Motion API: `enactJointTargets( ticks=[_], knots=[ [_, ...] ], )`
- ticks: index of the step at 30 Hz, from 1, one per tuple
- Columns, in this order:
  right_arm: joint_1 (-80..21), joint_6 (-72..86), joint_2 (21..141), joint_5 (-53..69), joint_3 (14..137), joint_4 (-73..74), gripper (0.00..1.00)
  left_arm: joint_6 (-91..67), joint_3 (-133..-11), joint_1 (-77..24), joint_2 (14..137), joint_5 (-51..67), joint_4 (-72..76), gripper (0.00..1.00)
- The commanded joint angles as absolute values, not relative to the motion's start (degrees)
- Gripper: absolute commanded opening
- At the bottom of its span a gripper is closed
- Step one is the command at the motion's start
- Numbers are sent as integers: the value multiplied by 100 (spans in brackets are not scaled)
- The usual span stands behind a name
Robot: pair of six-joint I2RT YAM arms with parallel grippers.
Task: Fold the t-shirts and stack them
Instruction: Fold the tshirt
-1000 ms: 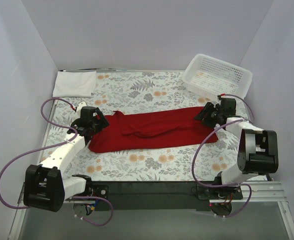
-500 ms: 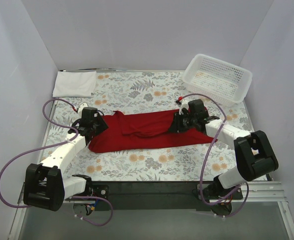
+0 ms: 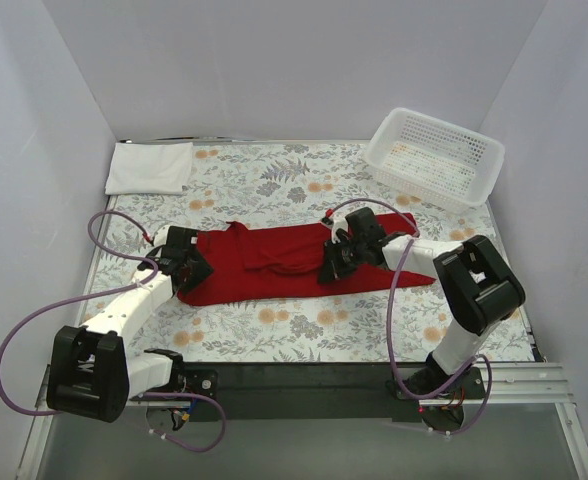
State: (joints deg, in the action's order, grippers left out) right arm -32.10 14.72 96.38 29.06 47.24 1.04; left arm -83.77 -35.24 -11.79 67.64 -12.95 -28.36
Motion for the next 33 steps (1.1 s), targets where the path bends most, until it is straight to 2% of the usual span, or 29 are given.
enactJointTargets(
  ticks=[1, 13, 21, 25, 28, 33],
  knots=[
    [-3191, 1406, 9851, 2830, 5263, -220, 12, -8569, -3489, -1195, 6671, -1538, -3129, 44],
    [-3094, 1415, 10599, 2453, 6099, -220, 14, -8631, -3445, -1195, 6557, -1644, -3173, 48],
    [-2506, 1626, 10785, 2504, 6249, -281, 15, -8771, -3393, -1195, 6513, -1723, -3208, 51],
    [-2075, 1889, 10022, 2680, 5689, -369, 15, -8885, -3401, -1195, 6416, -1793, -3287, 56],
    [-1278, 2144, 9195, 2961, 5075, -475, 28, -9070, -3314, -1187, 6171, -1854, -3322, 58],
    [-90, 2469, 8272, 3339, 3983, -544, 28, -9316, -3217, -1116, 5977, -1714, -3226, 57]
  ],
)
